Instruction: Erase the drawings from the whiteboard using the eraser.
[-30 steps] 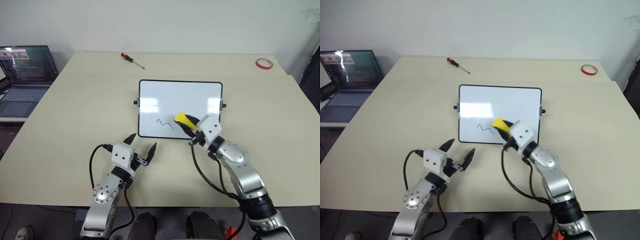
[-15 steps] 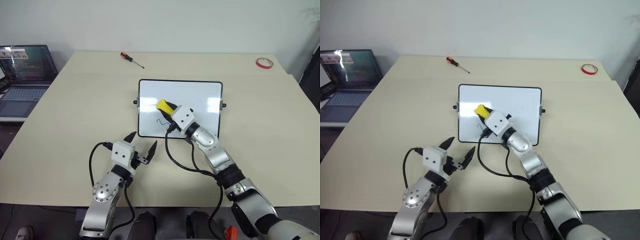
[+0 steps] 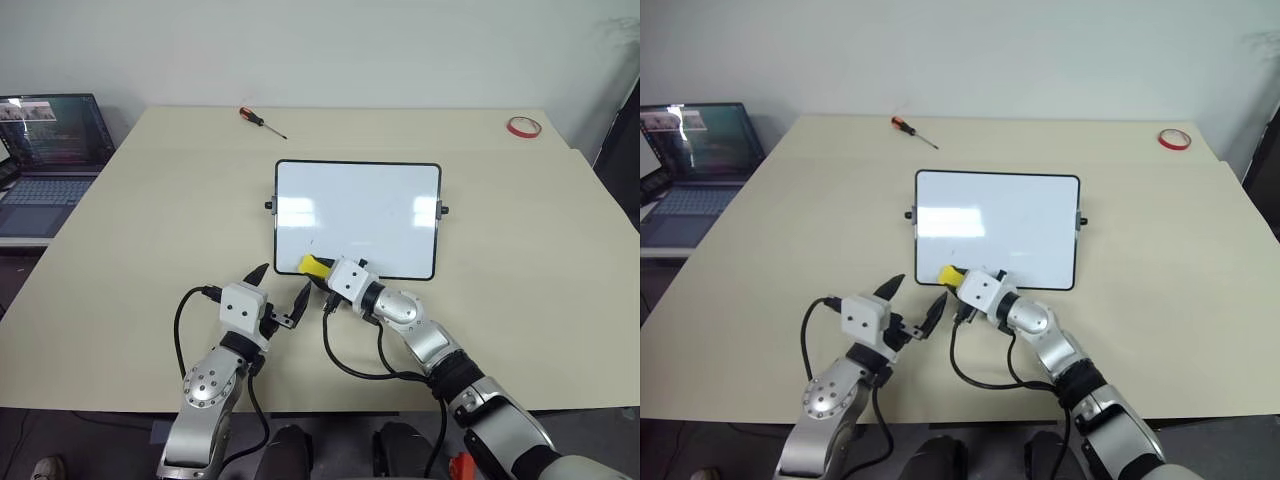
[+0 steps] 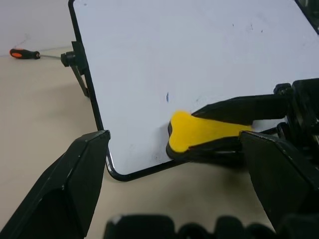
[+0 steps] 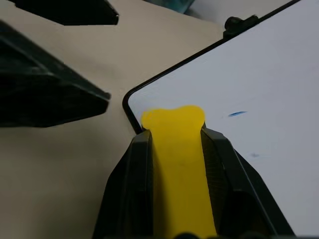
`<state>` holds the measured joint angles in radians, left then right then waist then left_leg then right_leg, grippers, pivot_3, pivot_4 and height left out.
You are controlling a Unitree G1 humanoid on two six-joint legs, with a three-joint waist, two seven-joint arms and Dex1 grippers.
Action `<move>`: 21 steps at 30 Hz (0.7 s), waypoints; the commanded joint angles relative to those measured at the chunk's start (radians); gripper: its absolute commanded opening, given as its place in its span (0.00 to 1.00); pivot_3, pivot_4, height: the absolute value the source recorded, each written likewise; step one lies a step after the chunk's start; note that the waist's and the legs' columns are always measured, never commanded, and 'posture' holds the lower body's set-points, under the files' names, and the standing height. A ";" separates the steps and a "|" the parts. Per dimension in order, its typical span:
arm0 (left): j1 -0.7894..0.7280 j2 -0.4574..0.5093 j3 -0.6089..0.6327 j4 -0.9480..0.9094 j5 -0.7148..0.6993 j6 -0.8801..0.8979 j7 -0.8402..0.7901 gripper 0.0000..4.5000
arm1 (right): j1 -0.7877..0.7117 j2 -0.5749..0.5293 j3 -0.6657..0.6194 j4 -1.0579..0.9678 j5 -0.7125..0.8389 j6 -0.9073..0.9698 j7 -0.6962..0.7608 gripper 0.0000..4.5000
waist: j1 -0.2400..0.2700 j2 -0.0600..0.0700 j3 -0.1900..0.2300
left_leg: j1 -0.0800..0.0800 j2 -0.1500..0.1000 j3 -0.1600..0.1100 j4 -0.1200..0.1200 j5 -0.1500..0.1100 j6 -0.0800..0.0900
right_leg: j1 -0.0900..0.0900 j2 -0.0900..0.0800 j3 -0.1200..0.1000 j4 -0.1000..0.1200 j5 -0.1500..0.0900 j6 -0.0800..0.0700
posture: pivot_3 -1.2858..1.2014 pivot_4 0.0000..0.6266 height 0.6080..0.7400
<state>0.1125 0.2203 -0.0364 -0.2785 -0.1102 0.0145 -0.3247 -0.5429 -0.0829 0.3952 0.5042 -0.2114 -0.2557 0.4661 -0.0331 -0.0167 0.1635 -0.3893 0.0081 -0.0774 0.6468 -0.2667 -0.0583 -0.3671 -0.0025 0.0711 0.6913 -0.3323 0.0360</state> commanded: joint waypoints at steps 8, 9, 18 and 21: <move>-0.030 -0.006 -0.006 0.007 -0.002 -0.033 -0.008 1.00 | -0.099 -0.016 -0.104 0.032 -0.009 0.009 -0.142 0.24 | 0.001 0.000 0.000 | 0.008 0.000 -0.001 0.000 0.000 0.000 | 0.008 0.000 -0.001 -0.001 0.000 0.000 | 0.52 0.24 1.00; -0.033 -0.006 -0.006 0.012 -0.002 -0.034 -0.010 1.00 | -0.111 -0.015 -0.112 0.039 -0.011 0.002 -0.166 0.24 | 0.002 0.000 0.000 | 0.008 0.000 -0.001 0.000 0.000 0.000 | 0.009 0.000 -0.001 -0.001 0.000 0.000 | 0.52 0.24 1.00; -0.050 -0.006 -0.006 0.041 -0.002 -0.052 -0.023 1.00 | -0.181 0.027 -0.100 0.126 -0.032 -0.063 -0.234 0.24 | -0.003 0.000 0.000 | 0.008 0.000 -0.001 -0.001 0.000 0.000 | 0.008 0.000 0.000 -0.003 0.000 0.000 | 0.52 0.24 1.00; -0.046 -0.004 -0.004 0.042 -0.001 -0.055 -0.022 1.00 | -0.165 0.042 -0.075 0.121 -0.032 -0.073 -0.183 0.24 | -0.007 0.000 0.000 | 0.008 0.000 0.000 -0.001 0.000 0.000 | 0.008 0.000 0.000 -0.003 0.000 0.000 | 0.52 0.24 1.00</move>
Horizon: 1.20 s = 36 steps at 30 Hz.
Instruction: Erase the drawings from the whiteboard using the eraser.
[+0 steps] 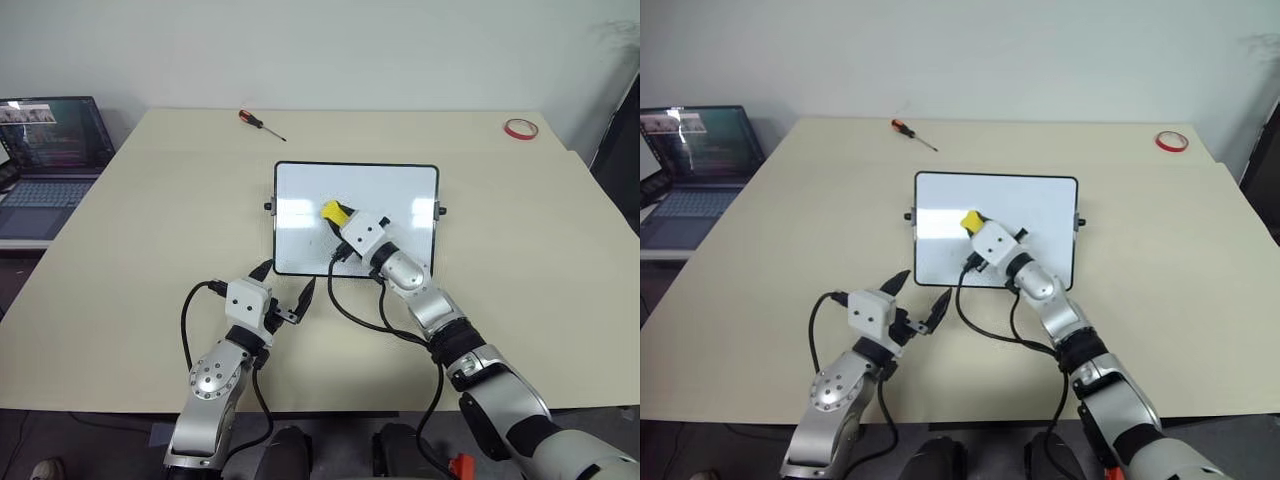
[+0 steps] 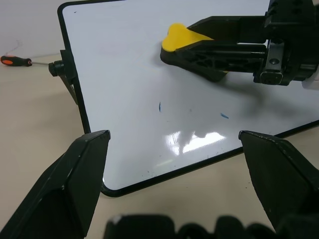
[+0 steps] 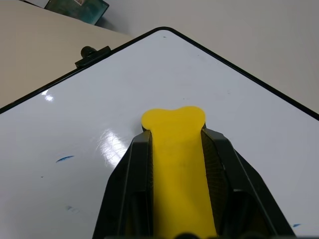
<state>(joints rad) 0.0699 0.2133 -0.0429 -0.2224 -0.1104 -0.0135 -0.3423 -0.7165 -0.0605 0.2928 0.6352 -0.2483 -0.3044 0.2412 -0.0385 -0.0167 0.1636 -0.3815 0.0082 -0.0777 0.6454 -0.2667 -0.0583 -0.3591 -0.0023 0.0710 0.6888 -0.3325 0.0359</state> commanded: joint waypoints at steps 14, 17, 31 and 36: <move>0.009 0.007 0.004 -0.017 0.007 -0.034 0.000 1.00 | -0.002 -0.015 0.032 0.014 -0.022 0.046 0.027 0.24 | 0.001 0.000 0.000 | 0.000 0.000 -0.001 0.000 0.000 0.000 | 0.001 0.000 -0.001 0.000 0.000 0.000 | 0.52 0.24 1.00; 0.004 0.008 -0.002 -0.015 0.005 -0.032 -0.006 1.00 | -0.001 -0.047 -0.001 0.012 -0.027 0.058 -0.032 0.24 | 0.009 0.000 0.000 | 0.000 -0.001 -0.002 0.001 0.000 0.000 | 0.001 0.000 -0.001 0.000 0.000 0.000 | 0.52 0.24 1.00; -0.051 0.016 -0.014 0.039 0.010 -0.056 -0.037 1.00 | 0.269 -0.211 0.063 -0.209 -0.051 0.077 0.117 0.24 | 0.006 0.000 -0.001 | 0.005 -0.001 -0.005 0.000 0.000 0.000 | 0.010 0.000 -0.001 -0.006 0.000 0.000 | 0.52 0.24 1.00; -0.055 0.015 -0.013 0.036 0.009 -0.056 -0.040 1.00 | 0.250 -0.158 0.118 -0.214 -0.061 0.102 0.166 0.24 | -0.010 0.000 -0.001 | 0.011 0.000 -0.002 -0.001 0.000 0.000 | 0.014 0.001 -0.001 -0.006 0.000 0.000 | 0.52 0.24 1.00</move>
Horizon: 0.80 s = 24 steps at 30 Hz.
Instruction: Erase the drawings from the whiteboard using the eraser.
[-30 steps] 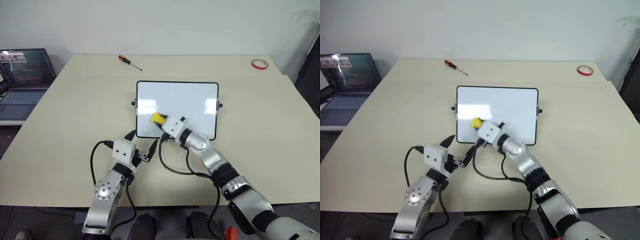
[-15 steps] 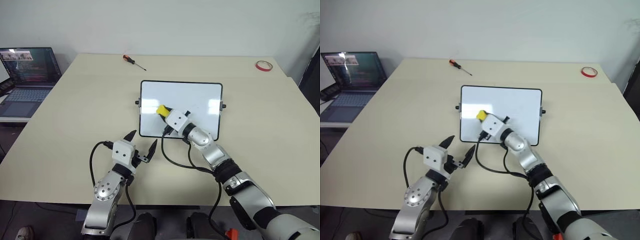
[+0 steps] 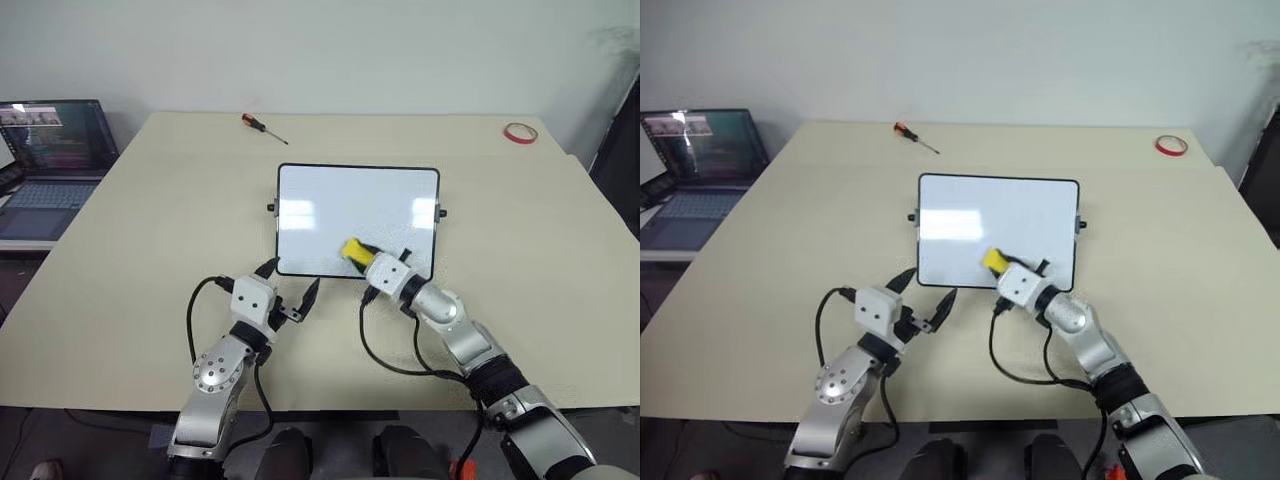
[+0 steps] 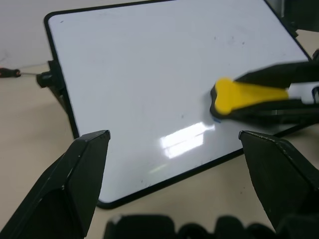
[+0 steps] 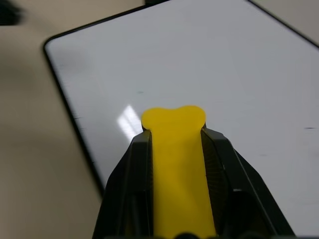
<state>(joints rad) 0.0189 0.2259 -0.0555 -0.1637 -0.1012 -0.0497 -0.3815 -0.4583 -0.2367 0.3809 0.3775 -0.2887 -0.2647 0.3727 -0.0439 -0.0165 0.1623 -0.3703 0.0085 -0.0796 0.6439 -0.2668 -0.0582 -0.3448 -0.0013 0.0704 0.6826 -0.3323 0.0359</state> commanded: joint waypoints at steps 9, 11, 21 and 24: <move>0.020 0.007 0.006 -0.040 -0.001 -0.019 0.003 1.00 | -0.156 0.058 -0.027 0.155 -0.023 0.023 -0.073 0.24 | -0.013 0.000 0.001 | 0.004 0.001 0.000 -0.001 0.000 0.000 | 0.003 0.001 0.001 0.000 0.000 0.000 | 0.52 0.24 1.00; 0.022 0.005 0.004 -0.044 0.000 -0.017 0.005 1.00 | -0.210 0.064 -0.050 0.200 -0.026 -0.004 -0.148 0.24 | -0.012 0.000 0.001 | 0.004 0.001 0.000 -0.001 0.000 0.000 | 0.003 0.001 0.001 0.000 0.000 0.000 | 0.52 0.24 1.00; 0.015 0.007 0.009 -0.044 -0.001 -0.010 0.007 1.00 | -0.247 0.093 -0.047 0.266 -0.015 -0.077 -0.186 0.24 | -0.007 0.001 0.002 | -0.004 0.000 0.000 -0.001 0.000 0.000 | -0.005 0.000 0.001 -0.001 0.000 -0.001 | 0.52 0.24 1.00; 0.017 0.009 0.006 -0.046 0.000 -0.009 0.004 1.00 | -0.155 0.064 -0.018 0.178 -0.002 -0.102 -0.107 0.24 | -0.004 0.000 0.002 | -0.008 0.000 -0.001 0.000 0.000 0.000 | -0.008 0.000 0.001 -0.001 0.000 -0.001 | 0.52 0.24 1.00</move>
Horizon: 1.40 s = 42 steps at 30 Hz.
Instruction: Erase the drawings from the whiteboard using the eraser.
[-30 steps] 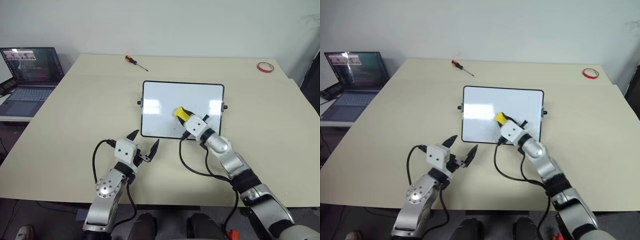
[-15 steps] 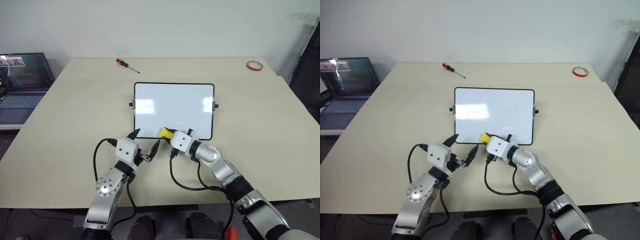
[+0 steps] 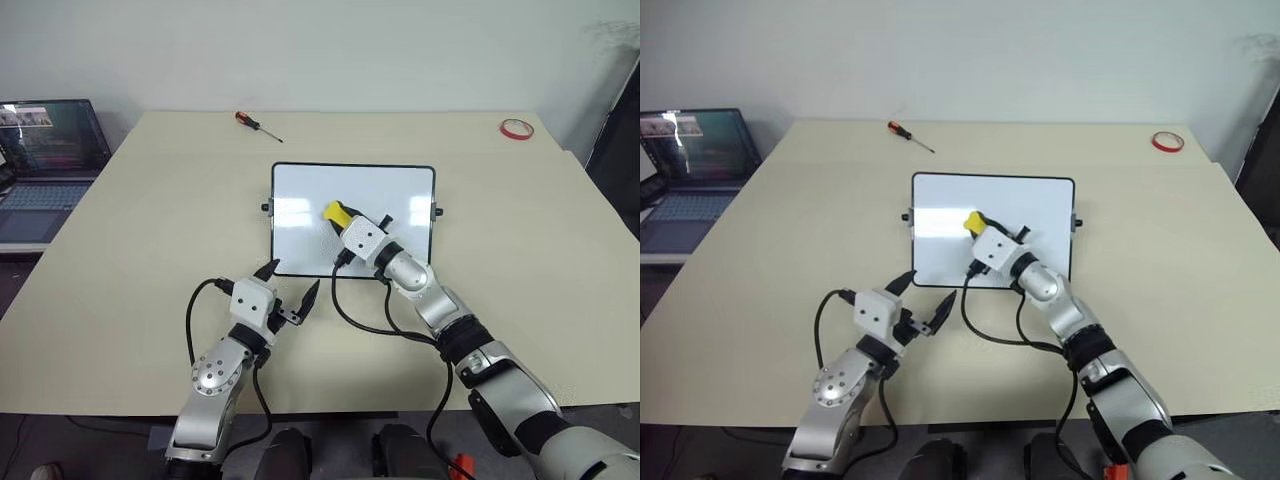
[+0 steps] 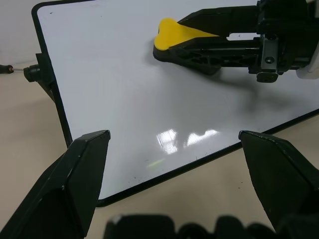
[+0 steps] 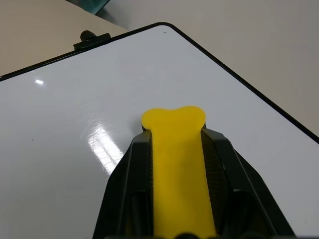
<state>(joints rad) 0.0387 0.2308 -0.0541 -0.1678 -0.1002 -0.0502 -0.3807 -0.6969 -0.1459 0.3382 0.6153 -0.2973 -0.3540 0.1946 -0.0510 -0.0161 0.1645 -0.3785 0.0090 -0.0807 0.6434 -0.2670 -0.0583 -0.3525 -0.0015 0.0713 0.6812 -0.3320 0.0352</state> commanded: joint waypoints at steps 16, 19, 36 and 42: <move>-0.200 0.049 -0.005 0.057 -0.086 0.026 -0.148 1.00 | 0.361 -0.157 -0.257 -0.962 0.266 0.655 0.220 0.24 | 0.021 0.001 0.002 | -0.006 -0.001 -0.002 0.000 0.000 0.000 | -0.003 -0.001 -0.001 -0.002 0.000 0.000 | 0.52 0.24 1.00; -0.253 0.071 -0.043 0.078 -0.139 0.069 -0.265 1.00 | 0.411 -0.175 -0.314 -1.106 0.290 0.833 0.203 0.24 | 0.023 0.001 0.002 | -0.007 -0.001 -0.003 0.000 0.000 0.000 | -0.004 -0.001 -0.002 -0.002 0.000 0.001 | 0.52 0.24 1.00; -0.682 0.010 -0.206 0.613 -0.148 -0.095 -0.836 1.00 | 0.619 -0.101 -0.666 -1.414 0.342 1.456 0.043 0.24 | 0.018 0.002 0.002 | -0.019 -0.005 -0.001 0.002 0.000 0.000 | -0.016 0.003 -0.004 0.000 -0.001 0.001 | 0.52 0.24 1.00; -0.774 -0.084 -0.240 0.774 -0.095 -0.183 -0.877 1.00 | 0.631 -0.059 -0.690 -1.332 0.359 1.399 0.006 0.24 | 0.018 0.002 0.003 | -0.020 -0.010 -0.001 0.001 0.000 0.001 | -0.018 0.004 -0.003 0.001 -0.001 0.001 | 0.52 0.24 1.00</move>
<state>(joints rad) -0.7144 0.1588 -0.2828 0.6076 -0.1984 -0.2070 -1.2486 -0.0653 -0.2078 -0.3343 -0.7043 0.0565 1.0762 0.2120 -0.0335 -0.0143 0.1670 -0.3991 -0.0022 -0.0814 0.6450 -0.2665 -0.0575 -0.3705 0.0016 0.0681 0.6820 -0.3331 0.0367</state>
